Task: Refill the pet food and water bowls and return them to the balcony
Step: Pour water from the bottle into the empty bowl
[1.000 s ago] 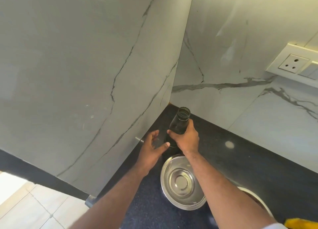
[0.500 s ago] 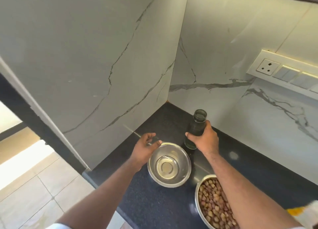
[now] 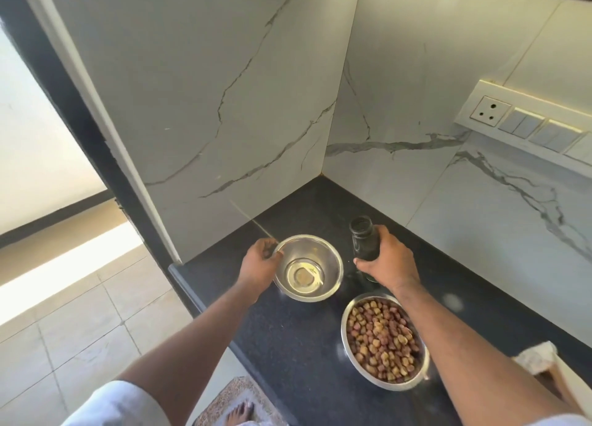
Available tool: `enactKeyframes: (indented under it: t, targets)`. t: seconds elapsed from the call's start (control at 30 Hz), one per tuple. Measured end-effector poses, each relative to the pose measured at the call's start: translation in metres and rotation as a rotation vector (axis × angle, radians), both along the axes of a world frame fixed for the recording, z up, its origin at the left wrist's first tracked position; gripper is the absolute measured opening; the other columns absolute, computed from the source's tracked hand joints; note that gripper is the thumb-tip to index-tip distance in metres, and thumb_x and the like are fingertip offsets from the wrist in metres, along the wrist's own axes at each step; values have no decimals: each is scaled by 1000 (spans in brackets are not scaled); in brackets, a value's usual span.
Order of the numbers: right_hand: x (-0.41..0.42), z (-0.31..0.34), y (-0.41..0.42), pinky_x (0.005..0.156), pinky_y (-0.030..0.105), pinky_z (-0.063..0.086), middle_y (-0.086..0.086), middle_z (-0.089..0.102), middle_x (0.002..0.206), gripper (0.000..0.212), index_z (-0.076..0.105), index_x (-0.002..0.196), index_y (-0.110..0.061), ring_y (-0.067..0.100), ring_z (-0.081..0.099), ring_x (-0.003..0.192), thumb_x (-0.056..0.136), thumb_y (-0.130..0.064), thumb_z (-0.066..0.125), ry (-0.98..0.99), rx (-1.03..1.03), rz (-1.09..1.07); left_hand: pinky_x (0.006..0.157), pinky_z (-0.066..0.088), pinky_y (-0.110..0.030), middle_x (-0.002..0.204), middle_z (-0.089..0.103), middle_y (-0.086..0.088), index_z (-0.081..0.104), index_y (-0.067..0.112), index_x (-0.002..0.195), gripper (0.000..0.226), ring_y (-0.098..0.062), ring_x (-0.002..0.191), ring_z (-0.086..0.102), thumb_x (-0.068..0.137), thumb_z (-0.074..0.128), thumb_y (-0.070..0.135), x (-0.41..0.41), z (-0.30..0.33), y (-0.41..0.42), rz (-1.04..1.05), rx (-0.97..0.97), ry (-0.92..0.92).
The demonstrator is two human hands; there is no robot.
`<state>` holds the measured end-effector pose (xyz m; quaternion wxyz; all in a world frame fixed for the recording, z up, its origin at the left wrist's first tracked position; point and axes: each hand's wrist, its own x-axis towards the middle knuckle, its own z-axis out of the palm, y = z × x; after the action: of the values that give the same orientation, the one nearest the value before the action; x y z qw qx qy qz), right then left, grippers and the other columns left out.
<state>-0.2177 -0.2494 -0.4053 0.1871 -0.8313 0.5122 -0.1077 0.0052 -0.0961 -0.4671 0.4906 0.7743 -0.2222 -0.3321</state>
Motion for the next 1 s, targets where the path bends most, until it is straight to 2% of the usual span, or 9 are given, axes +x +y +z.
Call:
enactKeyframes:
  t: [0.17, 0.3, 0.4, 0.53, 0.87, 1.0]
  targets:
    - [-3, 1, 10, 96, 45, 60, 0, 68, 124, 79, 48, 134, -28, 25, 68, 114, 72, -48, 91, 153, -53, 106, 107, 47, -34, 143, 61, -5, 53, 16, 146, 47, -22, 131, 59, 100, 64, 21, -4, -1, 16, -22, 43, -81]
    - [-1, 1, 12, 97, 45, 59, 4, 64, 133, 88, 41, 145, -26, 26, 63, 120, 74, -48, 89, 289, -115, 173, 100, 48, -31, 145, 59, -2, 51, 21, 148, 49, -19, 126, 60, 100, 63, 24, -7, -2, 24, -30, 56, -106]
    - [0, 4, 13, 97, 45, 58, 6, 61, 135, 88, 38, 147, -25, 27, 60, 123, 77, -47, 87, 364, -141, 204, 98, 49, -31, 147, 57, 0, 50, 21, 149, 50, -16, 120, 61, 101, 63, 23, -9, -3, 25, -47, 51, -109]
    - [1, 5, 13, 97, 45, 58, 9, 58, 138, 87, 35, 147, -23, 30, 58, 127, 80, -44, 86, 444, -167, 241, 90, 46, -27, 142, 60, 2, 52, 20, 147, 49, -11, 106, 60, 100, 64, 21, -12, -1, 22, -64, 42, -130]
    - [2, 1, 13, 93, 45, 58, 11, 56, 137, 83, 34, 149, -24, 31, 55, 128, 84, -38, 84, 594, -226, 266, 87, 49, -29, 138, 62, 2, 54, 23, 142, 46, -14, 107, 61, 98, 67, 22, -10, -10, 15, -84, 57, -133]
    - [4, 0, 11, 93, 48, 60, 12, 57, 134, 84, 35, 148, -23, 32, 56, 125, 82, -35, 86, 637, -246, 261, 93, 49, -29, 141, 60, 1, 51, 25, 146, 52, -13, 109, 58, 97, 69, 24, -6, -14, 12, -93, 56, -136]
